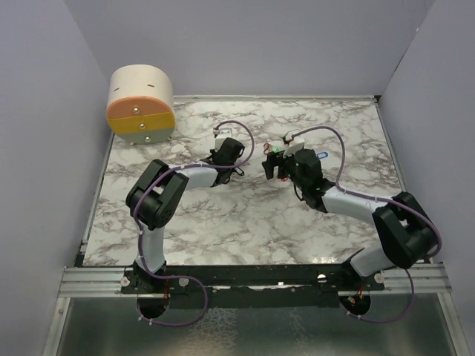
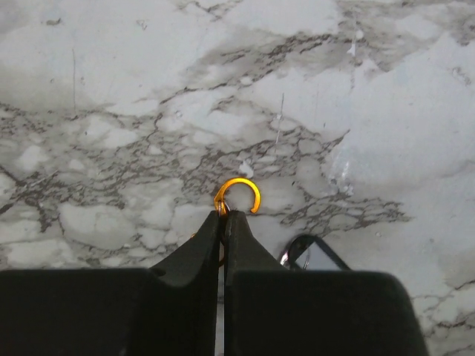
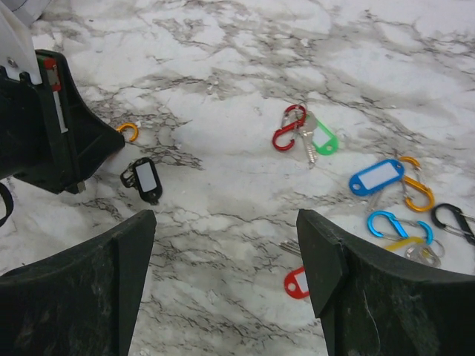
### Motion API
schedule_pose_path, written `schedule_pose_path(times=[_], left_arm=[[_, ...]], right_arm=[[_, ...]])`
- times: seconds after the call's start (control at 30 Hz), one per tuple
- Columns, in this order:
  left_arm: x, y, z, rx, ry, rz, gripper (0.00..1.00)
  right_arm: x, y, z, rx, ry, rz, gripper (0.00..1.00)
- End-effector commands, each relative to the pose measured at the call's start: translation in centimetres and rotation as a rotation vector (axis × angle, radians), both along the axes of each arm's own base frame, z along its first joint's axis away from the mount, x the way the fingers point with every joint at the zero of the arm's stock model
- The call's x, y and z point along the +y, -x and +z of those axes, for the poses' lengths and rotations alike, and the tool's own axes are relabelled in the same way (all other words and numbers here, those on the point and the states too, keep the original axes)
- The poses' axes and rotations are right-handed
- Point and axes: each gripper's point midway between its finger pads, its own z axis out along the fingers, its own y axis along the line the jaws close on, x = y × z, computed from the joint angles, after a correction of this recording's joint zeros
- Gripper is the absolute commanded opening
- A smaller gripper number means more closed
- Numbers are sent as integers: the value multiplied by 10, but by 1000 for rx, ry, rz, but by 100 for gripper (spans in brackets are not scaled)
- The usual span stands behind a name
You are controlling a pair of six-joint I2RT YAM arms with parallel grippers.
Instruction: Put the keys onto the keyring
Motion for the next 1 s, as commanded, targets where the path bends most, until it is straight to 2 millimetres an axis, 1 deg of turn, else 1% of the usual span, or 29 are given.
schedule_pose_path(times=[0.0,0.17,0.23,0.27,0.3,0.4,0.53,0.7,0.87,0.97], left_arm=[[19,31,2,76,-34,-27,0],[24,42,31,32,-8,-44,0],[29,45,38,25,-16,-41,0],[32,46,50,2,-6,-38,0],[33,47,56,-9,-1,-39,0],[38,52,68,-36,21,-43,0],[43,55,72,-40,38,-59,0],[52,58,77,-45,51,-61,0],[60,60,81,-55,66,-56,0],[60,60,81,-53,79,-61,0]], right_arm=[[34,-2,-18,70,54,167,75],[46,-3,-32,102,35,206,73],[52,-4,-38,131,29,224,73],[55,-3,-43,147,32,233,73],[59,-4,-46,159,32,242,73],[72,-4,-54,180,40,259,73],[92,-3,-62,210,41,264,71],[109,-3,-74,250,31,265,70],[112,-6,-88,261,68,263,70],[110,-7,-93,252,95,251,70]])
